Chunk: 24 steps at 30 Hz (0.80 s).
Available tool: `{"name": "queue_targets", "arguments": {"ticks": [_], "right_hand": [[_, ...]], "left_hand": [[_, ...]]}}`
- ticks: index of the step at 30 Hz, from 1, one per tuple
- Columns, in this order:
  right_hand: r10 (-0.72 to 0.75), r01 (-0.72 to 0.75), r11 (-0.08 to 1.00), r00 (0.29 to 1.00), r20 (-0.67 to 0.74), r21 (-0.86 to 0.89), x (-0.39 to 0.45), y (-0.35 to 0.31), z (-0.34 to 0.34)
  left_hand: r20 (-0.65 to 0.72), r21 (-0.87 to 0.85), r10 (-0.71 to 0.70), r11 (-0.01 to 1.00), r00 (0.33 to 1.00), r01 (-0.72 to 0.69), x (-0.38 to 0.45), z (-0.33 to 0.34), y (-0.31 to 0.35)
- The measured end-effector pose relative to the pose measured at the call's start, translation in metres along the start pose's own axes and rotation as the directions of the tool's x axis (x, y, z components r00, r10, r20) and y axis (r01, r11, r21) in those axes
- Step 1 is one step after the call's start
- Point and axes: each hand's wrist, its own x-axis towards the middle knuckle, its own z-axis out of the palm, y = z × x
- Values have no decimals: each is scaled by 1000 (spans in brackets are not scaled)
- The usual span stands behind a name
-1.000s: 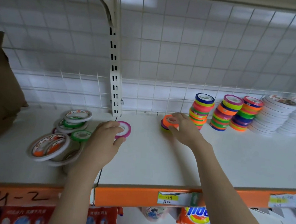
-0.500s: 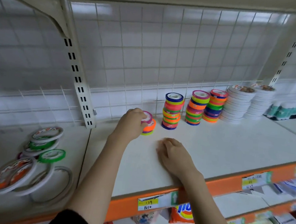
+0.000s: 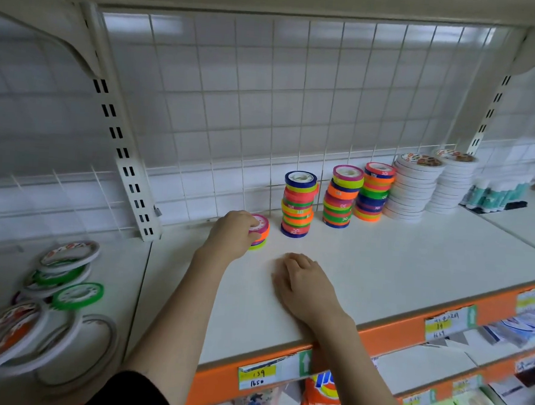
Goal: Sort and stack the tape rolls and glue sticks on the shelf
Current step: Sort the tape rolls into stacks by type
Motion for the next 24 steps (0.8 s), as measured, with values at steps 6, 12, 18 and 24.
{"name": "queue_targets", "arguments": {"ticks": [6,12,18,24], "right_hand": [[-3,3,999,1000,11,43,-2,-4,-9],[-44,42,997,999,19,72,-1,-24,-14],[-155,150,983,987,45,105,13,-65,10],[-315,301,944,944,101,136,25,-132,29]], "left_hand": [[-72,-39,18,999,997,-21,-19,-3,-1],[-81,-58,-102,994,991,97,-78,-6,-32],[-166,-126,-242,967,956,222,-139,-20,-77],[-288,-147,-365,930,885,336,-179,-51,-126]]}}
